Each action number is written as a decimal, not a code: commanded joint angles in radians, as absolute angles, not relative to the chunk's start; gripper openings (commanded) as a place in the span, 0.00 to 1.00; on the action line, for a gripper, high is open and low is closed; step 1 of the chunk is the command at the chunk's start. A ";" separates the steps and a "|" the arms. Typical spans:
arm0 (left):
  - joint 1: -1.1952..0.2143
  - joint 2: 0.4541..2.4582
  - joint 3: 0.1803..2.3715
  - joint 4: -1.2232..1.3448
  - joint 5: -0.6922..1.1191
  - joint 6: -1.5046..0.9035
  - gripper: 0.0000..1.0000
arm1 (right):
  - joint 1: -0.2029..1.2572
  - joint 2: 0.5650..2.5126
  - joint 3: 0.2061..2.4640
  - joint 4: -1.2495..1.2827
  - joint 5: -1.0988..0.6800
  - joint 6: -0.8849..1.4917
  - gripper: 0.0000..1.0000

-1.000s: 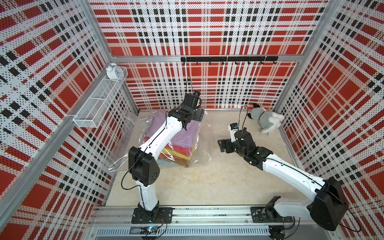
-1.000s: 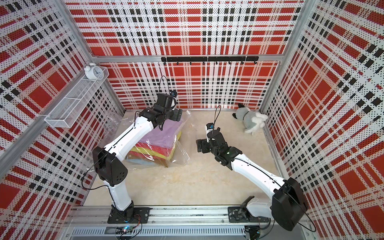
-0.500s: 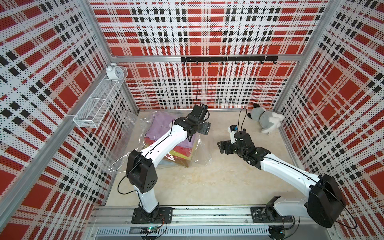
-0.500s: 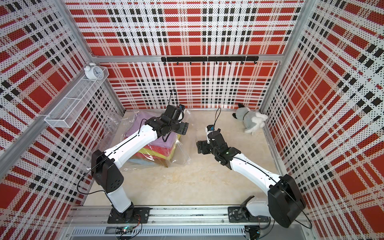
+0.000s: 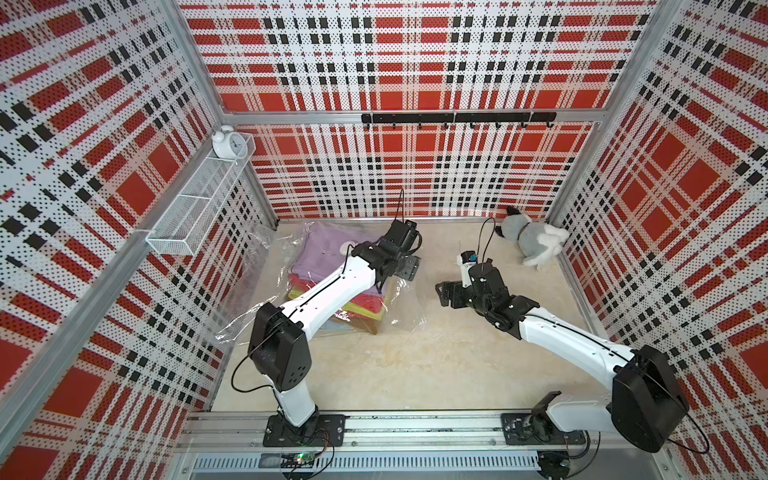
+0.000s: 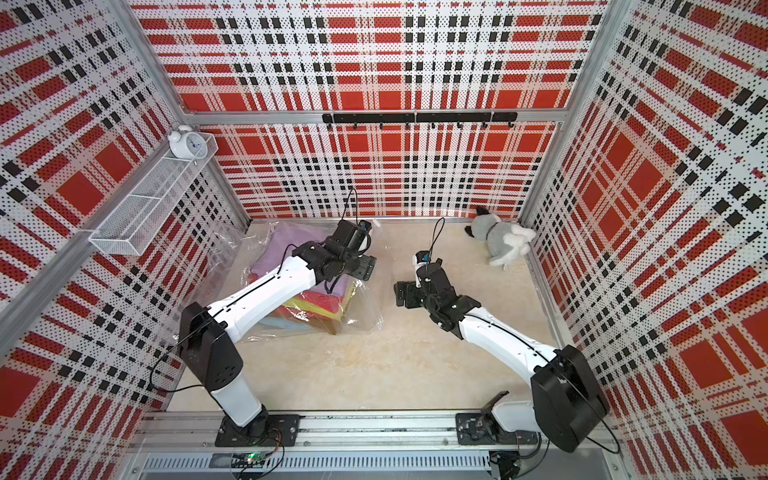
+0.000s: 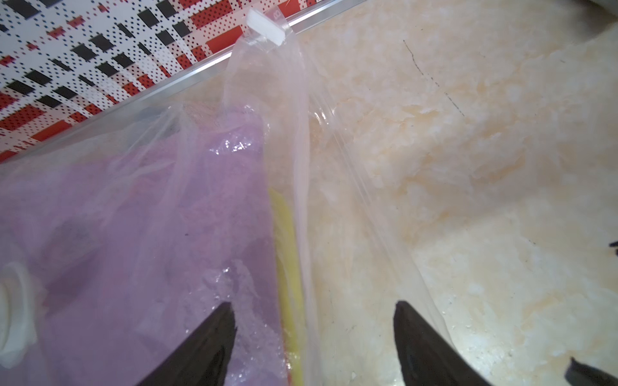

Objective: Take the trousers out of the vacuum bag
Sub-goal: Open the vacuum bag at the center of the board.

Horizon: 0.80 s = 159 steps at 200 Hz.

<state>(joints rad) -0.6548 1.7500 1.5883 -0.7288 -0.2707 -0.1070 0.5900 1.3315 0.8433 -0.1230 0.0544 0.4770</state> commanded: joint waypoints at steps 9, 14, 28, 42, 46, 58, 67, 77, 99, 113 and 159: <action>-0.638 1.804 1.602 -0.736 -0.284 -0.109 0.62 | 0.581 1.351 0.835 -0.079 0.030 0.485 0.90; -0.637 1.809 1.606 -0.735 -0.277 -0.108 0.59 | 0.580 1.353 0.835 -0.076 0.027 0.486 0.90; -0.637 1.822 1.614 -0.736 -0.265 -0.107 0.49 | 0.580 1.358 0.831 -0.061 0.016 0.488 0.88; -0.637 1.822 1.618 -0.735 -0.259 -0.108 0.36 | 0.579 1.362 0.824 -0.044 0.011 0.495 0.87; -0.637 1.820 1.616 -0.735 -0.257 -0.108 0.32 | 0.578 1.362 0.823 -0.039 0.008 0.496 0.87; -0.635 1.807 1.613 -0.735 -0.251 -0.108 0.21 | 0.577 1.368 0.822 -0.019 -0.002 0.499 0.86; -0.631 1.793 1.610 -0.735 -0.242 -0.109 0.11 | 0.577 1.374 0.823 -0.003 -0.012 0.506 0.86; -0.627 1.771 1.604 -0.735 -0.231 -0.109 0.00 | 0.577 1.382 0.826 0.018 -0.033 0.515 0.85; -0.619 1.711 1.580 -0.723 -0.172 -0.102 0.00 | 0.577 1.415 0.844 0.069 -0.106 0.544 0.83; -0.618 1.670 1.567 -0.714 -0.150 -0.101 0.00 | 0.577 1.443 0.860 0.101 -0.145 0.579 0.82; -0.612 1.555 1.564 -0.701 -0.115 -0.106 0.00 | 0.579 1.532 0.906 0.186 -0.239 0.648 0.79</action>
<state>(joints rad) -0.6189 1.6299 1.5639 -0.7341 -0.1562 -0.1074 0.5827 1.4960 0.8646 0.0971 -0.1642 0.5953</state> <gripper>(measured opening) 0.048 0.797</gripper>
